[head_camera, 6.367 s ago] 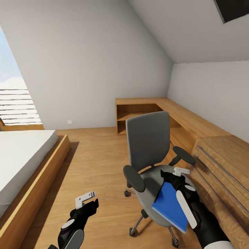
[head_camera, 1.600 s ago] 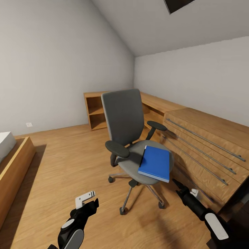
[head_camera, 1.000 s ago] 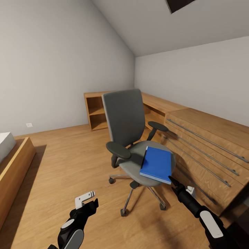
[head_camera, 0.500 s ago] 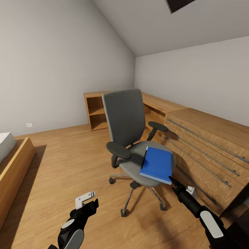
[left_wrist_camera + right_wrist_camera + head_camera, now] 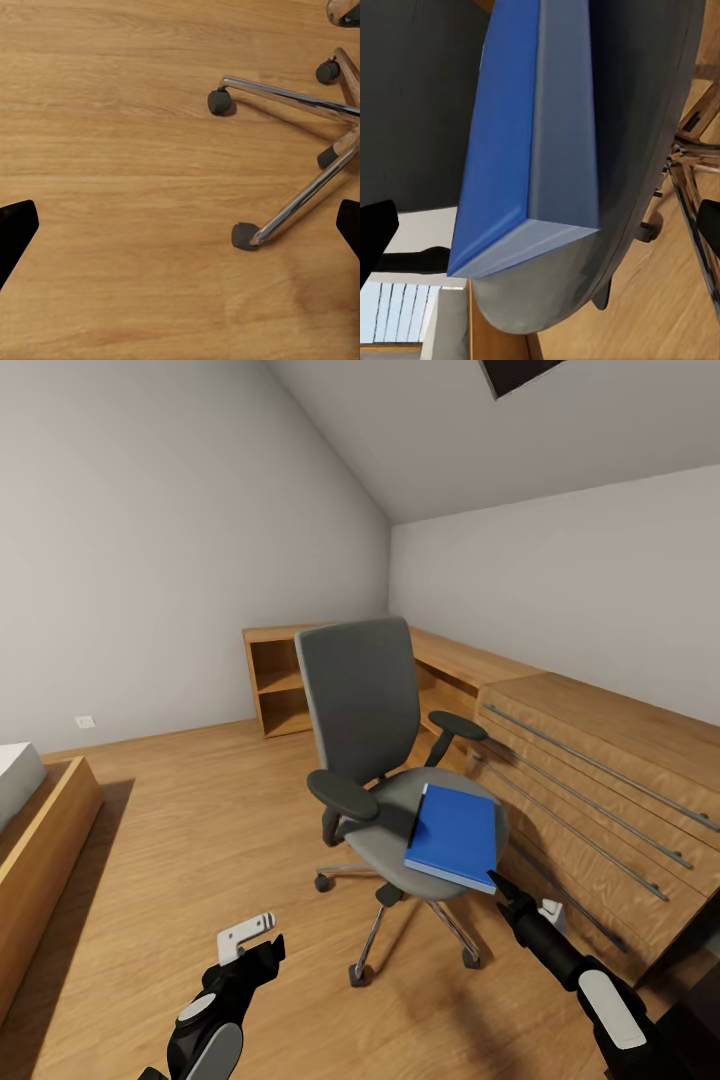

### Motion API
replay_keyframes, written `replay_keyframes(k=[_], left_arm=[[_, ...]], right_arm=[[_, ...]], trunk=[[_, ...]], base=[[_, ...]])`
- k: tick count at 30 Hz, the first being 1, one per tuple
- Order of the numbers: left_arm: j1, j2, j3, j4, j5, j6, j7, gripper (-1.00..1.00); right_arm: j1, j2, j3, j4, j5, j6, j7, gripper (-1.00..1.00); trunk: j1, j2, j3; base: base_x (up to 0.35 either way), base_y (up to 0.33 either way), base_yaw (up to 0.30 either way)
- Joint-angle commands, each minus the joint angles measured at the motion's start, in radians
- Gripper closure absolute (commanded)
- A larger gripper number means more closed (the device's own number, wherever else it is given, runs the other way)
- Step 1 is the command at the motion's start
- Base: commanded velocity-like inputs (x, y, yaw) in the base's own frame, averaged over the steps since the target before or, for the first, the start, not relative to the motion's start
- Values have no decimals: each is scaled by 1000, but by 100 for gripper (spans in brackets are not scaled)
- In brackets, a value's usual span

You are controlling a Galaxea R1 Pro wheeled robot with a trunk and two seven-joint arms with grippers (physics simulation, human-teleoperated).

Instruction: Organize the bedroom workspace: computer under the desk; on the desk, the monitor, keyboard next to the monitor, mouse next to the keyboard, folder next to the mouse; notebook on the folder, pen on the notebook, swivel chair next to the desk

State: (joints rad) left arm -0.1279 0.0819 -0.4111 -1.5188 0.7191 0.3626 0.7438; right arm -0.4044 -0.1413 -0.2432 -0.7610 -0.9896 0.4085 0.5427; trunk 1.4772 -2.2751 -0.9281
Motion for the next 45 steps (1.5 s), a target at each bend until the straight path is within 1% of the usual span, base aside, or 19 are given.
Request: replay_keyframes(k=[1,5,10,15,26,30,45], left_arm=[[-1,1,-2,-1,5,2,8,-100],[-1,1,-2,-1,5,2,7,-100],[-1,1,-2,-1,5,2,7,-100],[-1,1,-2,-1,5,2,9,-100],[-1,1,-1,-1,5,1,9,-100],[-1,1,-3,-1,2,1,6,-100],[-1,1,-3,-1,6,2,9,-100]], right_arm=[[-1,0,-2,0,-7,9,1,-100],[-1,1,-2,1,-7,9,-4,-100],[-1,1,-2,0,-8,9,-36,-100],[-1,1,-2,0,-9,9,-45,-100],[-1,1,-2,0,-9,9,-47,-100],[-1,0,-2,0,-8,9,-47,-100],[-1,1,-2,0,-9,9,-47,-100]], trunk=[[0,0,-1],[0,0,-1],[0,0,-1],[0,0,-1],[0,0,-1],[0,0,-1],[0,0,-1]], base=[[0,0,0],[0,0,0],[0,0,0],[0,0,0],[4,0,0],[150,0,0],[15,0,0]])
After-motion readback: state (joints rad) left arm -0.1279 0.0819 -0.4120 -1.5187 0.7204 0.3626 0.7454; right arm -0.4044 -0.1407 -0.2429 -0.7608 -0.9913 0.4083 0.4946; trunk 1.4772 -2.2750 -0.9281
